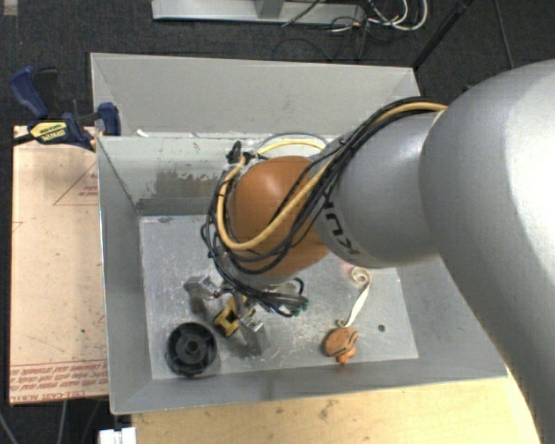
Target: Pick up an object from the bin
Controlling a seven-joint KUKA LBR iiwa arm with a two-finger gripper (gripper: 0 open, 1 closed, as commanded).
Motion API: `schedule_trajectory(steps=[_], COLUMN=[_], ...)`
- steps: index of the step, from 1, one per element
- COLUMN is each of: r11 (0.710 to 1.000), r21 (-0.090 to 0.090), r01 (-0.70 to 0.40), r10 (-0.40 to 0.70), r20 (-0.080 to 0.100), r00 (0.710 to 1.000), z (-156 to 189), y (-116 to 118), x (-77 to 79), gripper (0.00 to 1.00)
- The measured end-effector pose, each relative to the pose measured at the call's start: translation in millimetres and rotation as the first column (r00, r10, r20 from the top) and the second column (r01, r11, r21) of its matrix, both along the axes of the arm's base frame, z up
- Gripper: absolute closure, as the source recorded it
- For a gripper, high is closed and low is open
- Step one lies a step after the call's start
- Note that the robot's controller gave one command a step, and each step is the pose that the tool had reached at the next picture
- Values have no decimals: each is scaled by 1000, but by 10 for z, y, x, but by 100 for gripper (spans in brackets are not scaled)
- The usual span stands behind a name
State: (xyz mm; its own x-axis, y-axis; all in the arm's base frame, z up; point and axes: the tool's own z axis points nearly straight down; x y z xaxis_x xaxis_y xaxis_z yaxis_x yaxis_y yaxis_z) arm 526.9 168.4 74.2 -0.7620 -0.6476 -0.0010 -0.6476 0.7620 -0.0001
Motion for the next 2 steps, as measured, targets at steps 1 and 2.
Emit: schedule_trajectory(steps=[1, 2], r11=[998, 998], r21=[-57, -56], r01=[5, -2], r10=[-6, 1], r20=[-20, -21], r00=[1000, 1000], z=[17, 16], y=[1037, 1032], x=[-196, -185], gripper=[100, 100])
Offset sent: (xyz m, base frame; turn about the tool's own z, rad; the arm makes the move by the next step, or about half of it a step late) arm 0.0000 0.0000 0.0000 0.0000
